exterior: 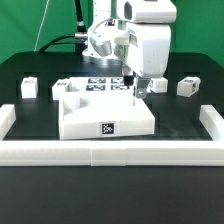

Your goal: Assemble one leg

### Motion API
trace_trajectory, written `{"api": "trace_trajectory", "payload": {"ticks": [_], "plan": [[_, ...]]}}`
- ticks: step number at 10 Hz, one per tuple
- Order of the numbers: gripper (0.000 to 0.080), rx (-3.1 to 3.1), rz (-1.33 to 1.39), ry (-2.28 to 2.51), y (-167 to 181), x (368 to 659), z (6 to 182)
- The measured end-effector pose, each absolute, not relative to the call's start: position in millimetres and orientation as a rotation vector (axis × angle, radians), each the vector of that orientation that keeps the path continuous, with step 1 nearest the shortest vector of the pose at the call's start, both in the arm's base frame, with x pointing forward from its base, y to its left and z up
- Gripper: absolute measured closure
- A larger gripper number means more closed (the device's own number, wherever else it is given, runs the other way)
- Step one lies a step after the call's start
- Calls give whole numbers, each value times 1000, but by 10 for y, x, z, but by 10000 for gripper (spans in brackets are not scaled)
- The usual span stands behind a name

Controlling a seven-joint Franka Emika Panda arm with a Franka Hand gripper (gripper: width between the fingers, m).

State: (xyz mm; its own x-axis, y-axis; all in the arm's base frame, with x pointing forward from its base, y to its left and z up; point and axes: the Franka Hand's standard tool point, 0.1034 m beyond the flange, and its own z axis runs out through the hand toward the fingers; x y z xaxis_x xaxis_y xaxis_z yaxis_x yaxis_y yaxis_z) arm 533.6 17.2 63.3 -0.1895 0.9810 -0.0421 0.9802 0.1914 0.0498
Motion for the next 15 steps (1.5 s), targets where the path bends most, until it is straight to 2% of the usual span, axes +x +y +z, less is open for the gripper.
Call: {"api": "trace_trajectory", "payload": {"ticks": [4,7,10,15], "plan": [[150,1992,-6,2374,-32,4823,536],[150,2052,-46,2366,-242,4570,421],[150,2079,-56,2359,-300,4497,346],[150,2126,-94,2376,-337,4360,96]]}}
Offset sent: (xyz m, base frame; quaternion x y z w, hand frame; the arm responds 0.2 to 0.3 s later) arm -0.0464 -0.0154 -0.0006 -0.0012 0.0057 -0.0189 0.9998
